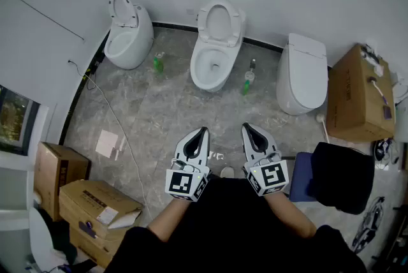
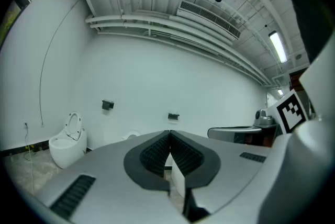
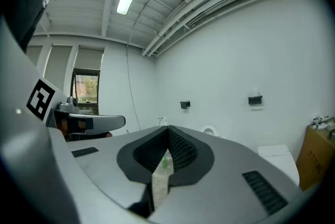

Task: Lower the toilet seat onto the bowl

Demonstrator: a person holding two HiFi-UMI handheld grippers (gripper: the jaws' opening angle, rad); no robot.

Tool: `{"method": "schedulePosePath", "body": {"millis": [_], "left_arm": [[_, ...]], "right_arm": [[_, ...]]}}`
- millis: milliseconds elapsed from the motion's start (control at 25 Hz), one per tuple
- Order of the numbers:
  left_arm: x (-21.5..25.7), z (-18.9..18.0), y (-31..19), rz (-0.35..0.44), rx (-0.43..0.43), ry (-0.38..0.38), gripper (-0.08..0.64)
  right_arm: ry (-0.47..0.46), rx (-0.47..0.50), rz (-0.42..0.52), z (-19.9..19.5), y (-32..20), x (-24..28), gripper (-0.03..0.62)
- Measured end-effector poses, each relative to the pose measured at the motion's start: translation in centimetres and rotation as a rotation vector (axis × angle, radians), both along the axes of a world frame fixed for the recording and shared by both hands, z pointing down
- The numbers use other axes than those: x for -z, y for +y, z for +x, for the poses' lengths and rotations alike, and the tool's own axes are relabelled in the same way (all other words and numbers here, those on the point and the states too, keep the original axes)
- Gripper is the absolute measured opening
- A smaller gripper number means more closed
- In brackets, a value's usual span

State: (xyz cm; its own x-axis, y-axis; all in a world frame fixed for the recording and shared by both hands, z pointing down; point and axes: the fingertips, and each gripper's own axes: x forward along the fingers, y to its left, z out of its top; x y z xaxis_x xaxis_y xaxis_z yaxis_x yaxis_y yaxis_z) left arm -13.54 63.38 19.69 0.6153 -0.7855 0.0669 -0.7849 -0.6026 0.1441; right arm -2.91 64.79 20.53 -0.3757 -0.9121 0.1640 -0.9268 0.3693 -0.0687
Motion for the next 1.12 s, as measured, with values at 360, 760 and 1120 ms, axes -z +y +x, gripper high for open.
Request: {"method": "schedulePosePath", "body": {"millis": [360, 760, 1120], "left_arm": [[0.3, -0.4, 0.4, 0.003, 0.022, -0.001, 0.014], [-1.7, -2.3, -0.8, -0.054, 0.096, -0.020, 0.014], [-3.7, -1.4, -7.0, -0.078, 0.064, -0.026, 0.014]], "right_arm": [[-0.033, -0.012, 0.067, 1.1, 0.5, 1.6, 0.031], [-0.099, -0.015, 0.032, 1.8, -0.1, -0.3, 0.032], [-0.097, -0.076, -0.041, 3.4, -5.1, -3.2, 0.032]]}}
